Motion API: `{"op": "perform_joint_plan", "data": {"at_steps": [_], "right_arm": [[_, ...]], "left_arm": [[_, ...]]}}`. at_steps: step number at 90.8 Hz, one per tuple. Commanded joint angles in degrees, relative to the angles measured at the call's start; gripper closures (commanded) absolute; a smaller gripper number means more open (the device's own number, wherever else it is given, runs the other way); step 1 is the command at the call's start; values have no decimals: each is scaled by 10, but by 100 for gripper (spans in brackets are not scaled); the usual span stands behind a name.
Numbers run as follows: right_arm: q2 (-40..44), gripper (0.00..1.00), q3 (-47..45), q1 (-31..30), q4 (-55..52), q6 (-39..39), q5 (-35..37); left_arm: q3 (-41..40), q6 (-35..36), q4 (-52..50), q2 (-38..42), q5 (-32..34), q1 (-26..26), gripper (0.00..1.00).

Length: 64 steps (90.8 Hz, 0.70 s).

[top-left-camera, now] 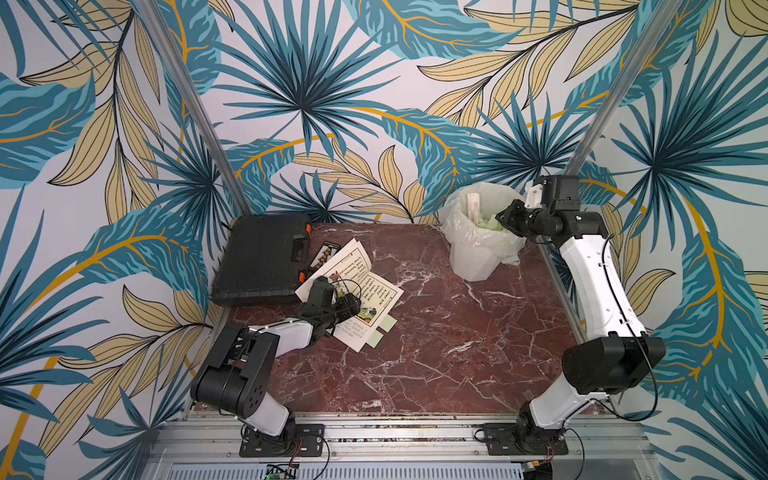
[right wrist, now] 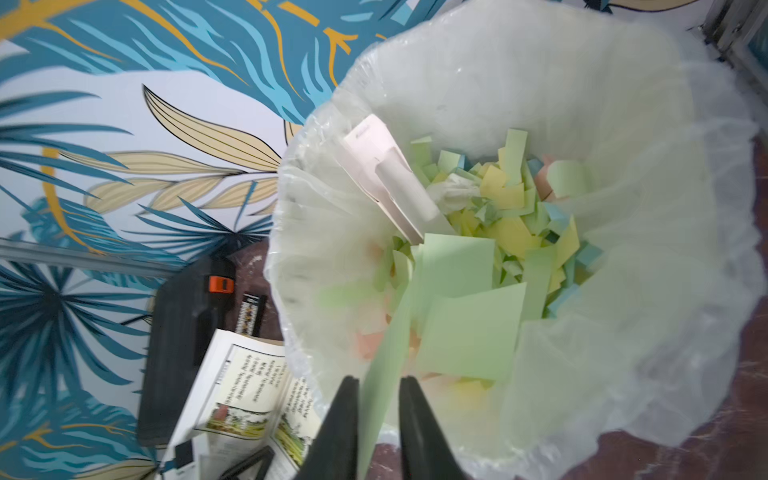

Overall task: Peel off the used sticky note
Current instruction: Place the note in the trash bin.

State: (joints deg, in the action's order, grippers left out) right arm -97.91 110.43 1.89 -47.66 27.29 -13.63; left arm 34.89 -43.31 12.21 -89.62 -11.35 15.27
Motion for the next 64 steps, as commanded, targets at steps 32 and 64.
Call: {"op": "perform_joint_plan", "data": {"at_steps": [32, 64], "right_arm": [[-14, 33, 125, 2, -139, -72, 100], [157, 35, -188, -9, 149, 92, -207]], "left_arm": [[1, -2, -48, -13, 5, -8, 13], [0, -2, -49, -11, 5, -8, 13]]}}
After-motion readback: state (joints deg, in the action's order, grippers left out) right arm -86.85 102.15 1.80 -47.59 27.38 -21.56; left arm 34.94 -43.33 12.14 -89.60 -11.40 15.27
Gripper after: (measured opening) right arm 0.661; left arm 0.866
